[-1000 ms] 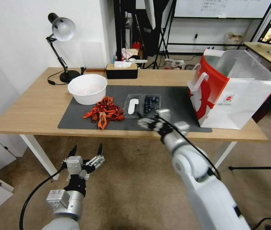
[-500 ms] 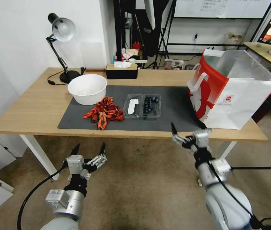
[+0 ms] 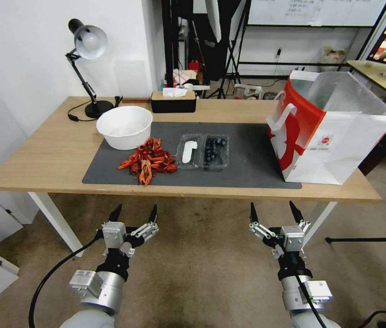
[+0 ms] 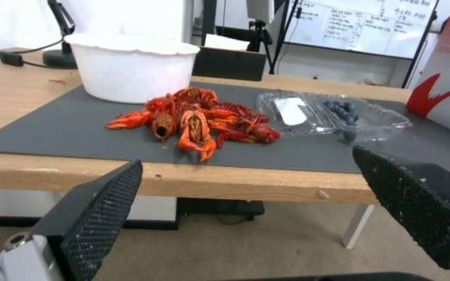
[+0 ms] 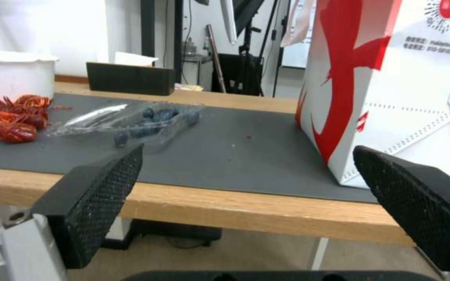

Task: Close the takeout container lid, then place the container into the takeout bag.

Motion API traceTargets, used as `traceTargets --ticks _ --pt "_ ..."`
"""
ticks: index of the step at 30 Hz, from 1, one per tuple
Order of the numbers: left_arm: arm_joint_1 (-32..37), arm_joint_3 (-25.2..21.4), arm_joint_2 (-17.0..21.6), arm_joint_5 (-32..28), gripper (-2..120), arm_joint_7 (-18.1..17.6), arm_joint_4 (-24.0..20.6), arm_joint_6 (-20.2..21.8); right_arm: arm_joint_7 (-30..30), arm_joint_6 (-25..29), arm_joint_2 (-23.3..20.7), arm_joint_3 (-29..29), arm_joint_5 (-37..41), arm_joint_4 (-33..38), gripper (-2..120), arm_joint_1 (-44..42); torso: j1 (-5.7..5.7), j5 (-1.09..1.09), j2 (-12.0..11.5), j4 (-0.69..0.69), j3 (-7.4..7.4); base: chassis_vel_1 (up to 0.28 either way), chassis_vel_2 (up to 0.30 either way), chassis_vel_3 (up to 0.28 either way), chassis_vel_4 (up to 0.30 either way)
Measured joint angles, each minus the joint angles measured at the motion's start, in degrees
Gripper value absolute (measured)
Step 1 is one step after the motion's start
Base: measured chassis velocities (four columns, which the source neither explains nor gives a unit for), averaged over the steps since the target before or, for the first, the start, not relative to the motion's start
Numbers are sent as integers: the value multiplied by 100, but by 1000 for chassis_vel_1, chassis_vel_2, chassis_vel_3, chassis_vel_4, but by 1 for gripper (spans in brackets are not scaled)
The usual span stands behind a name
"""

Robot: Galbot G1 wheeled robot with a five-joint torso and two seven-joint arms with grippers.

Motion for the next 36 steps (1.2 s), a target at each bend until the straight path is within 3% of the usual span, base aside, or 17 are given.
traceTargets --ticks 11,17,19,20,23,28,31,36 --pt "-101 31 8 -239 100 -56 68 52 -14 -16 21 -34 -31 -93 100 32 -1 0 0 0 0 0 0 0 0" --pt "-434 106 187 -1224 100 -241 -38 374 -36 -68 34 -56 -38 -54 100 31 0 0 0 -1 0 0 0 0 0" --pt "-614 221 289 -1872 100 -627 -156 664 -45 -116 40 -110 -61 -45 100 57 0 -1 0 -3 0 0 0 0 0" --pt "-614 221 289 -1872 100 -627 -156 664 -45 -116 40 -110 -61 -45 100 57 0 -1 0 -3 0 0 0 0 0" --pt "-748 301 332 -2816 100 -1054 -421 940 -59 -213 -54 -241 -78 -131 100 270 -1 2 -1 1 0 0 0 0 0" --pt "-921 349 334 -3449 100 -1311 -596 1060 -91 -273 -144 -323 -61 -190 100 397 -1 1 -1 0 0 0 0 0 0" --pt "-1497 550 380 -4591 100 -1623 -664 1213 -120 -287 -178 -316 -43 -186 100 314 -1 0 -1 -3 0 0 0 0 0" --pt "-1916 726 409 -5331 100 -1703 -472 1184 -126 -270 -112 -274 -75 -104 100 184 -1 0 -1 -2 0 0 0 0 0"
